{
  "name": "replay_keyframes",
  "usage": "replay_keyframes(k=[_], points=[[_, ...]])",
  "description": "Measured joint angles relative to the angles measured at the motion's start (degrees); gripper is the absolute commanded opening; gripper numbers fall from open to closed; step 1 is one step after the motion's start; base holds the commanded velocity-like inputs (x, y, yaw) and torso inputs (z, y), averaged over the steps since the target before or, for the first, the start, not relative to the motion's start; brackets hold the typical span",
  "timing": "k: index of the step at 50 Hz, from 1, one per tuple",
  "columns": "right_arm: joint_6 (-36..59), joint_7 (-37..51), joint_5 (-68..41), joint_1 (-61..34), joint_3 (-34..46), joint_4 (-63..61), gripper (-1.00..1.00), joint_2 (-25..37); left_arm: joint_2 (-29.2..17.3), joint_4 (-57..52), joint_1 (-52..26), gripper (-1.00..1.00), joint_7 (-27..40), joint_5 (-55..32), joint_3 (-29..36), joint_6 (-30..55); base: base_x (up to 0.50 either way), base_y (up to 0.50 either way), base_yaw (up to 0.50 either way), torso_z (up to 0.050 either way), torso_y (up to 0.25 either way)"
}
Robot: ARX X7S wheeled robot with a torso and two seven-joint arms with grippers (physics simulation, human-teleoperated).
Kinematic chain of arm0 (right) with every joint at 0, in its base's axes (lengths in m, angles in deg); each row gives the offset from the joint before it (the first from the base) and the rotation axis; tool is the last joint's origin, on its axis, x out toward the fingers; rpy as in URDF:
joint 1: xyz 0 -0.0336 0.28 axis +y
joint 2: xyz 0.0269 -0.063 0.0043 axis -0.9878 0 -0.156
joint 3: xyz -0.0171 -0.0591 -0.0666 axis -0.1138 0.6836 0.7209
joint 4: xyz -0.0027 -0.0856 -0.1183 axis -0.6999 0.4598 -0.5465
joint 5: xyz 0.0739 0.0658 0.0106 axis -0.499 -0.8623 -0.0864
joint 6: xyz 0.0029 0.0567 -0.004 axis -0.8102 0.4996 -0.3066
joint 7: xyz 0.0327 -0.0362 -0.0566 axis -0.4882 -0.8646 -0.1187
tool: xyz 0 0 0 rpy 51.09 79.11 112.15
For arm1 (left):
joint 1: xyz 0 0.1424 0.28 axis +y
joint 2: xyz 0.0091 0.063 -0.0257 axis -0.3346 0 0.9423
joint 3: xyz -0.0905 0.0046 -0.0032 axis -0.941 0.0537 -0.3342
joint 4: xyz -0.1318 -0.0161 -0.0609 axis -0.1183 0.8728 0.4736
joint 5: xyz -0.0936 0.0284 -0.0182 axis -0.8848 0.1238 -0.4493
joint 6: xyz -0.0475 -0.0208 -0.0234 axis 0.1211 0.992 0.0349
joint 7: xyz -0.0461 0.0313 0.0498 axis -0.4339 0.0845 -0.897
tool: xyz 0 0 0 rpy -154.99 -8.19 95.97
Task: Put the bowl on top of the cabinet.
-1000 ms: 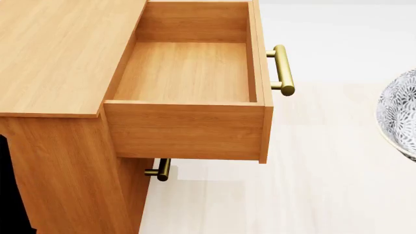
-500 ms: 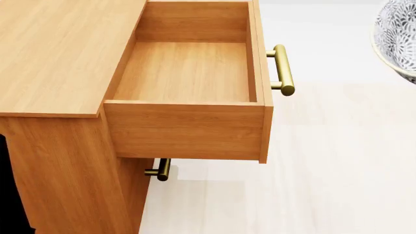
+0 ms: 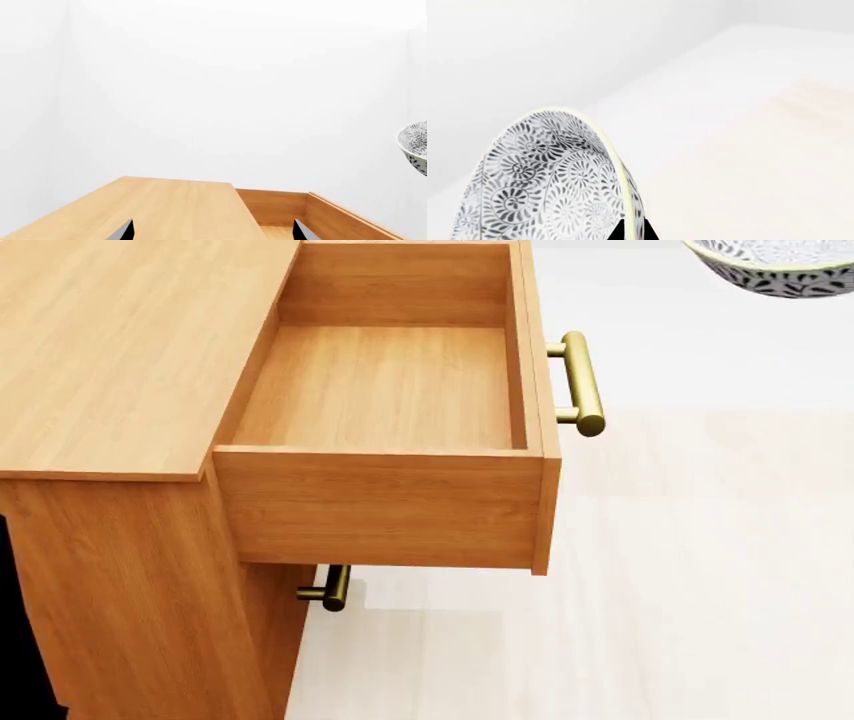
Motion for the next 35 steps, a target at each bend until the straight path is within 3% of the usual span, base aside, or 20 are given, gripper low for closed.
replay_keyframes(k=[13,24,35], points=[[-4.95,-8.58,4.18,-6.63,5.36,10.13,-1.00,-6.05,-0.71,-0.12,-0.15,1.00,0.46,-0.43,0.10,-0.76,0.00,0.00,0.00,0.000,0.000],[-13.70,-20.66,10.96,-15.39,11.14,28.26,-1.00,-13.54,-1.52,-0.33,-0.35,1.00,1.02,-0.89,0.04,-1.46,0.00,0.00,0.00,0.000,0.001],[-18.88,-27.41,19.82,-18.00,7.45,38.18,-1.00,-19.94,-1.97,-0.45,-0.75,1.00,1.47,-1.08,0.52,-1.77,0.00,0.00,0.00,0.000,0.000]])
